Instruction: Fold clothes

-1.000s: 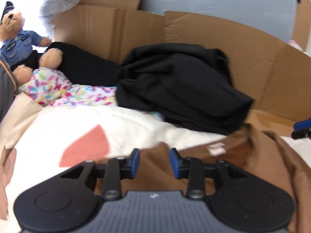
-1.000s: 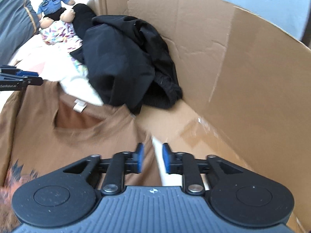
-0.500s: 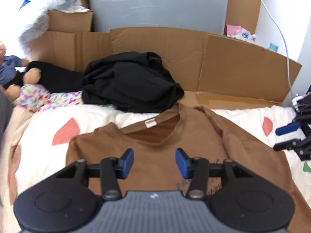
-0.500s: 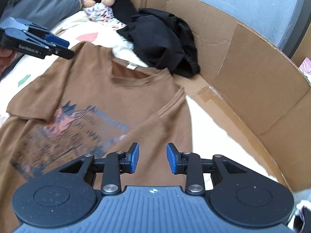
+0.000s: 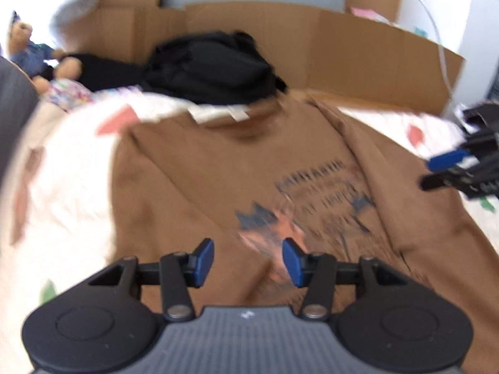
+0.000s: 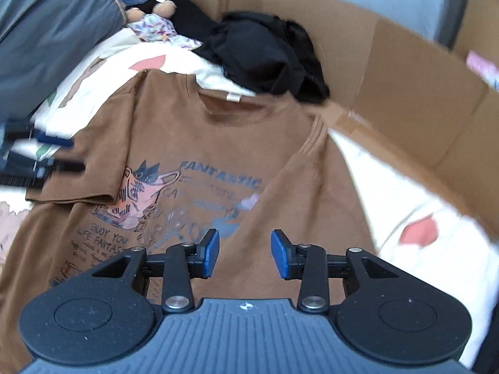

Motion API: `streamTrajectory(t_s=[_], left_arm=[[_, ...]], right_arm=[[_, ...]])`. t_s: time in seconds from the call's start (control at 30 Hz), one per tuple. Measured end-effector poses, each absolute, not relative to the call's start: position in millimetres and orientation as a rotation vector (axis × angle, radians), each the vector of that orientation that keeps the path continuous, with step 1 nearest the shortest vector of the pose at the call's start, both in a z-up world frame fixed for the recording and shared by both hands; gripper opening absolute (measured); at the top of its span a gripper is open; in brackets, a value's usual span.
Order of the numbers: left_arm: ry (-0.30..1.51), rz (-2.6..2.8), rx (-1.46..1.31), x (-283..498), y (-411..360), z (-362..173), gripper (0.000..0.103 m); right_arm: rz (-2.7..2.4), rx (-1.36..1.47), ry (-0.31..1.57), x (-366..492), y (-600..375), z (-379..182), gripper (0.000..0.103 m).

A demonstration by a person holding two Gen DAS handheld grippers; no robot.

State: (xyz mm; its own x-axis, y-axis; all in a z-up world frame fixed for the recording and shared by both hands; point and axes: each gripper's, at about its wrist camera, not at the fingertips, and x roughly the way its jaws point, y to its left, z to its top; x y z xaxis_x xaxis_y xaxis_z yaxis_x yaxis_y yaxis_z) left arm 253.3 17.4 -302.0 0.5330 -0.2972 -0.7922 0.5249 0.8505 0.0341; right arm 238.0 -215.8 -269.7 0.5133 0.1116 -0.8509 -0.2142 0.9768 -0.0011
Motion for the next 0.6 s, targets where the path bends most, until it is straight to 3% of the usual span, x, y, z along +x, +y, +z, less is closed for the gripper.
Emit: streamTrajectory(t_s=[0.27,0.33,0.4,0.6], left_arm=[[0.861,-0.443,0.266,260,5,-328,0.053],[0.849,-0.404,0.269,255,2,-335,0.064],[0.823,-0.375,0.255,250,0,-341,0.067],[0.736,-0.388,0.280,231,-5,-348,0.065]], right_arm=[[0.159,-0.132,1.013,233,-205,-297,0.041],[0.150,-0.125,1.017,229,-203,-304,0.041],[0.150,-0.112,1.012,224,-201,-311,0.041],[0.117,-0.099,0.945,198,-195,-325,0.041]])
